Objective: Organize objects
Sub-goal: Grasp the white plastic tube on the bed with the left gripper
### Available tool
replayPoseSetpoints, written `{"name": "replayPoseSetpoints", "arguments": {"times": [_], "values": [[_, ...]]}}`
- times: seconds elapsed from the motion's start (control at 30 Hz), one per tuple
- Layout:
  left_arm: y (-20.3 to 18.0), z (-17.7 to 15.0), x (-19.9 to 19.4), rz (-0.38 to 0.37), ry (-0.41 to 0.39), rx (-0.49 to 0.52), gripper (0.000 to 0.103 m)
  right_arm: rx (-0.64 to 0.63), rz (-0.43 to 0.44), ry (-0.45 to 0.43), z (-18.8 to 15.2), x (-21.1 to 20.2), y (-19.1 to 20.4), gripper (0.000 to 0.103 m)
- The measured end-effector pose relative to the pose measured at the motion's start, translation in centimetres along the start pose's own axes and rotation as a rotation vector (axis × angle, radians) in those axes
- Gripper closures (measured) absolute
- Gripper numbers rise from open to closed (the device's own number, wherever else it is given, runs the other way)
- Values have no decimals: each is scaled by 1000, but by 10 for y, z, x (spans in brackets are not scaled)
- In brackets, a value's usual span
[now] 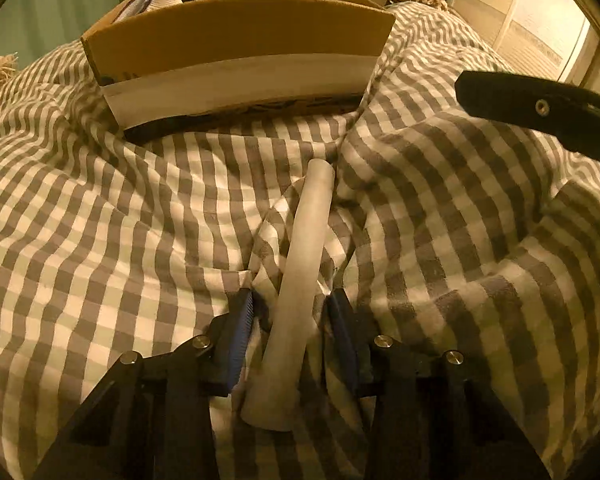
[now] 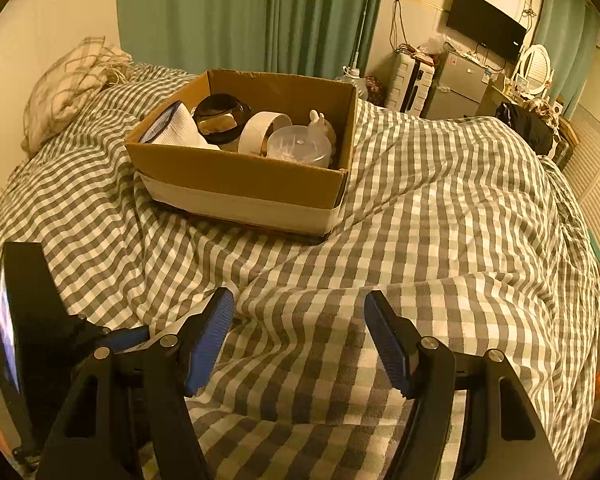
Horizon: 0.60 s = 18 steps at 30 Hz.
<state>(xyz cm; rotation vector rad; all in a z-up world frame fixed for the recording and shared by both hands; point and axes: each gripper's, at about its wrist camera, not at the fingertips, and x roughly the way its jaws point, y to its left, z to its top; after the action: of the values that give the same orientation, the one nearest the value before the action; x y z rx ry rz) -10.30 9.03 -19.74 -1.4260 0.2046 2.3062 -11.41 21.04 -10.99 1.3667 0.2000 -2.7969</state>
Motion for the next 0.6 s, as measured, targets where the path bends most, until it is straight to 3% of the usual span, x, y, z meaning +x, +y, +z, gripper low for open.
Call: {"name": "replayPoseSetpoints", "arguments": {"times": [0.03, 0.1, 0.3, 0.47, 0.6], "values": [[-1, 0, -3, -1, -11, 3, 85, 0, -1, 0, 0, -1, 0, 36], [-3, 0, -13, 9, -43, 10, 92, 3, 1, -2, 0, -1, 0, 36], [0, 1, -51, 21, -123, -6, 93, 15, -12, -31, 0, -14, -4, 36], [25, -8, -82, -34, -147, -85, 93, 28, -21, -60, -2, -31, -8, 36], [34, -11, -100, -12, -170, -104, 93, 32, -25, -77, -3, -42, -8, 36]]}}
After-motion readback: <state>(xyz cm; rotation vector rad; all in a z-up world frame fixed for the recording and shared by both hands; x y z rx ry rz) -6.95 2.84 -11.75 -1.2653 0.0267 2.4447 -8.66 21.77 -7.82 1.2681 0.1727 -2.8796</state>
